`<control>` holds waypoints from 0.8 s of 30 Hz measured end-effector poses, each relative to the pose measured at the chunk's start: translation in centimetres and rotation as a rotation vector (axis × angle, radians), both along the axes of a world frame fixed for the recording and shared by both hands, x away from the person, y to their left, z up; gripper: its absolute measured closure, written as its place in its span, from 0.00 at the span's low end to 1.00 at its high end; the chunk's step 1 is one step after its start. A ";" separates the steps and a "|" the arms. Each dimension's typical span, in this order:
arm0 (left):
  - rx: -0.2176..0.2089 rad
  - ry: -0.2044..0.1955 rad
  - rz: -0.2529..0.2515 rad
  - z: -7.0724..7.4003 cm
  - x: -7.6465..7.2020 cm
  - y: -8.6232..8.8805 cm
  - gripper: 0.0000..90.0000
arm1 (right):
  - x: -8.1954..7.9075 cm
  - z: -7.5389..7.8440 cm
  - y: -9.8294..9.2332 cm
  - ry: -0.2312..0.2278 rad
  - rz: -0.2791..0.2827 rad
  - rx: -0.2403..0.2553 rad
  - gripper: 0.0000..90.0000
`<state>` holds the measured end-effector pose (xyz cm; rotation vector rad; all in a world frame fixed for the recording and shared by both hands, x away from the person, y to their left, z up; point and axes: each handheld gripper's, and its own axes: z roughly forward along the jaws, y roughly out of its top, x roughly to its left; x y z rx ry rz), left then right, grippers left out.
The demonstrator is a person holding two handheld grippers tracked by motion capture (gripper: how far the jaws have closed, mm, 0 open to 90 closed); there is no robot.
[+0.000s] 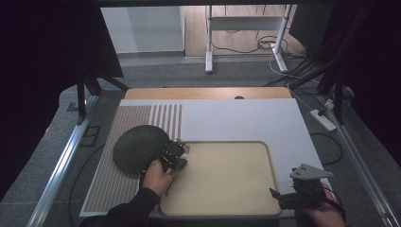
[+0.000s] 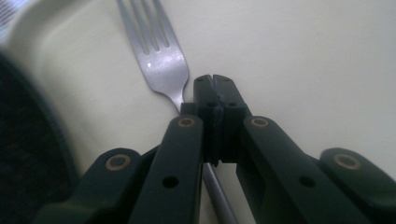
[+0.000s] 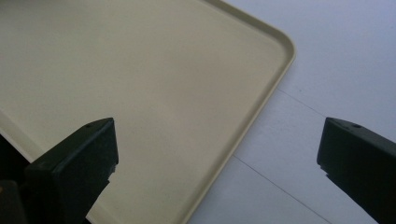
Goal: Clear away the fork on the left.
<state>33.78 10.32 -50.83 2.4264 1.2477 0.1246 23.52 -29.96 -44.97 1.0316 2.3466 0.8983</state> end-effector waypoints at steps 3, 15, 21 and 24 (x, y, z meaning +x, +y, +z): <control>-0.001 0.006 0.029 0.0 0.1 0.8 0.99 | 0.0 0.0 0.0 0.000 0.001 0.000 0.00; -0.058 -0.022 0.028 0.6 0.2 1.8 0.79 | 0.0 0.0 0.0 0.000 0.002 0.001 0.00; -0.074 -0.048 0.010 0.9 0.2 2.5 0.45 | 0.0 0.0 0.0 0.000 0.004 0.000 0.00; -0.102 -0.065 0.004 1.0 0.1 3.0 0.33 | 0.0 0.0 0.0 0.001 0.003 0.001 0.00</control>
